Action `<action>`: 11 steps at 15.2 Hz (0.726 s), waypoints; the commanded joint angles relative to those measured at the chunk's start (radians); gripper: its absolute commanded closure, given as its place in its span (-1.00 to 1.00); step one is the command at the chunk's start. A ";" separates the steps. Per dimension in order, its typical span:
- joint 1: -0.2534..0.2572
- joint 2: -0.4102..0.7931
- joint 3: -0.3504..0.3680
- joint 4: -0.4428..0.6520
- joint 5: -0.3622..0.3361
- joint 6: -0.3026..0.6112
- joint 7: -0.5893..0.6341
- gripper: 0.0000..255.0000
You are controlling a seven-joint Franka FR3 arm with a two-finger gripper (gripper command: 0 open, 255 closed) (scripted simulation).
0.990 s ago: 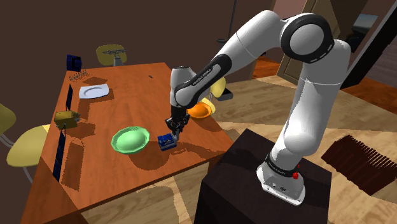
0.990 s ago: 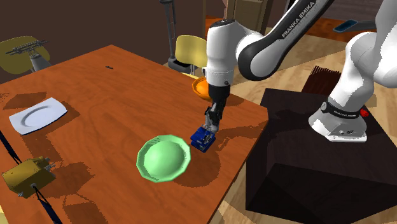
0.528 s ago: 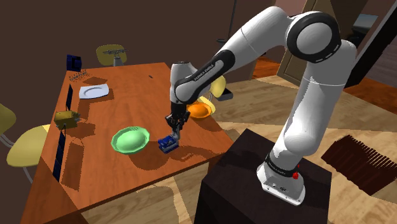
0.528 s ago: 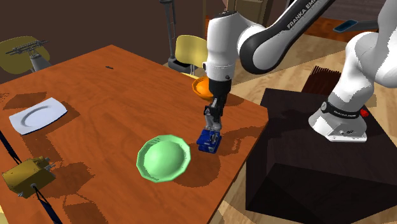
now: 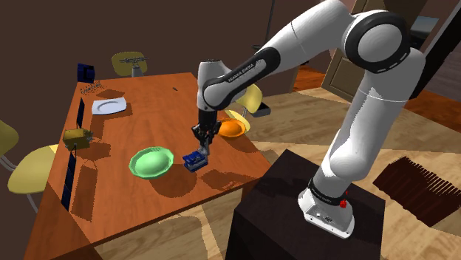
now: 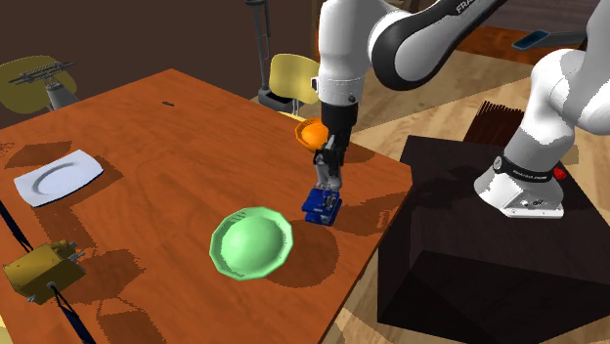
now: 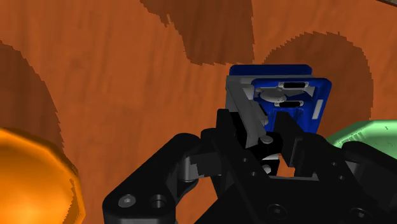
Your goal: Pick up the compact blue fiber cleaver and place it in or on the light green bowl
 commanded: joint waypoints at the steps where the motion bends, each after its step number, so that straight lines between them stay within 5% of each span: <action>1: 0.000 -0.019 0.000 0.010 0.002 -0.029 0.002 1.00; 11: -0.004 -0.094 -0.003 0.069 0.006 -0.162 0.009 1.00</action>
